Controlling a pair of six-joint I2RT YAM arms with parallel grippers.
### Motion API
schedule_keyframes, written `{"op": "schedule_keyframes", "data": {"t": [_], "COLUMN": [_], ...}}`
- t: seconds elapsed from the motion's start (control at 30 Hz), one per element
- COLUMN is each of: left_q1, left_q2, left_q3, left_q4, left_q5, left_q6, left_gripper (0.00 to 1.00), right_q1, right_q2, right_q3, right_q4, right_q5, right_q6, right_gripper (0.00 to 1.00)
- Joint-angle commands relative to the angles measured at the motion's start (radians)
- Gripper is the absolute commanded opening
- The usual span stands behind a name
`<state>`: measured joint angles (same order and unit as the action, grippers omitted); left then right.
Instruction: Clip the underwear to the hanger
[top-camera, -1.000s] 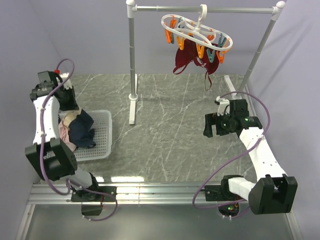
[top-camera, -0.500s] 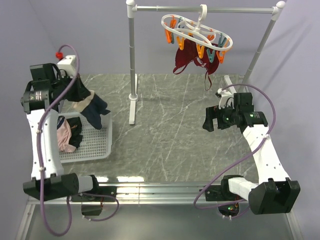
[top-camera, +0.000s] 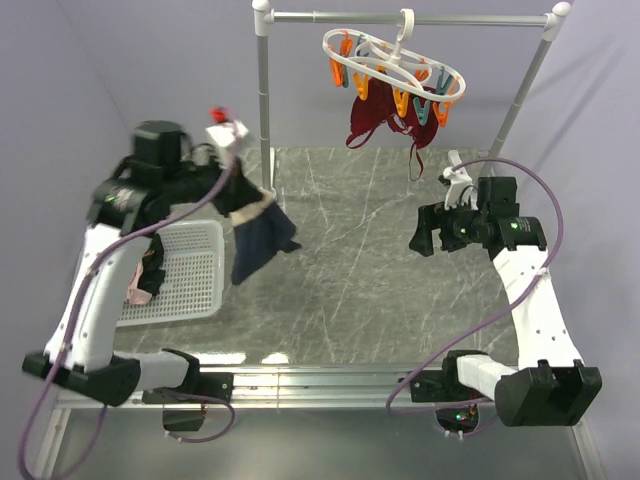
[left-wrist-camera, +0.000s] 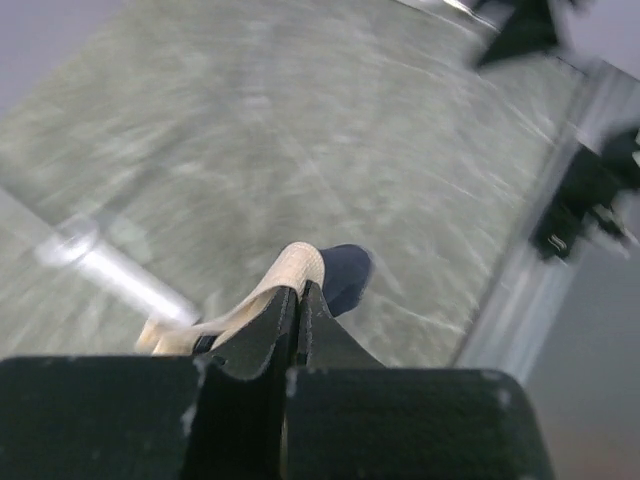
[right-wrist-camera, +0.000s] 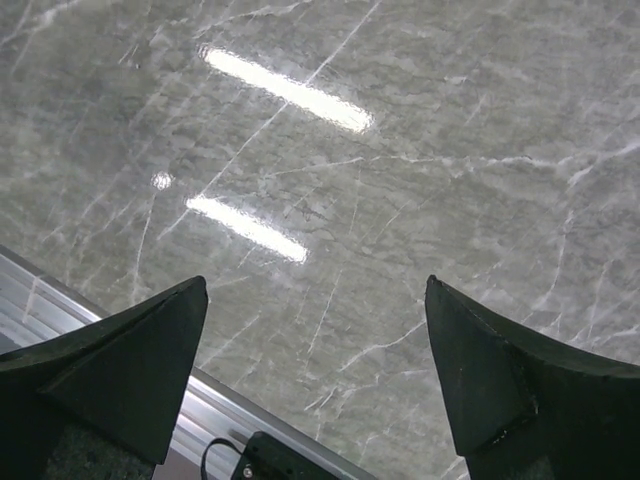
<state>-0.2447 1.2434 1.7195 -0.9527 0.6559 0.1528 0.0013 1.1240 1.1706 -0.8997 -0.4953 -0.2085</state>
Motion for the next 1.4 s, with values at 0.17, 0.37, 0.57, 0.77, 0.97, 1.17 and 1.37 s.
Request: {"op": "schedule_keyframes", "data": {"t": [0.17, 0.37, 0.57, 0.77, 0.97, 1.17, 1.37], "left_q1": [-0.517, -0.668, -0.656, -0.464, -0.346, -0.266, -0.189], "left_q2": [0.220, 0.303, 0.234, 0.247, 0.352, 0.459, 0.610], "left_q3": [0.066, 0.111, -0.113, -0.394, -0.451, -0.437, -0.331], "left_q4": [-0.001, 0.032, 0.009, 0.019, 0.092, 0.147, 0.080], "left_q5": [-0.119, 0.057, 0.059, -0.021, -0.097, -0.142, -0.082], "left_q6": [0.169, 0.224, 0.370, 0.470, 0.465, 0.426, 0.349], "left_gripper": [0.00, 0.00, 0.00, 0.00, 0.08, 0.05, 0.12], "right_q1": [-0.205, -0.297, -0.302, -0.287, -0.179, -0.029, 0.193], "right_q2": [0.069, 0.091, 0.085, 0.137, 0.191, 0.255, 0.122], "right_q3": [0.077, 0.072, 0.046, 0.017, -0.025, -0.038, -0.109], "right_q4": [-0.085, -0.143, -0.162, -0.182, -0.192, -0.266, -0.087], "right_q5": [-0.130, -0.127, -0.117, -0.193, -0.174, -0.201, -0.123], "right_q6": [-0.042, -0.109, -0.157, -0.178, -0.201, -0.256, -0.177], "right_gripper": [0.94, 0.93, 0.93, 0.90, 0.85, 0.77, 0.66]}}
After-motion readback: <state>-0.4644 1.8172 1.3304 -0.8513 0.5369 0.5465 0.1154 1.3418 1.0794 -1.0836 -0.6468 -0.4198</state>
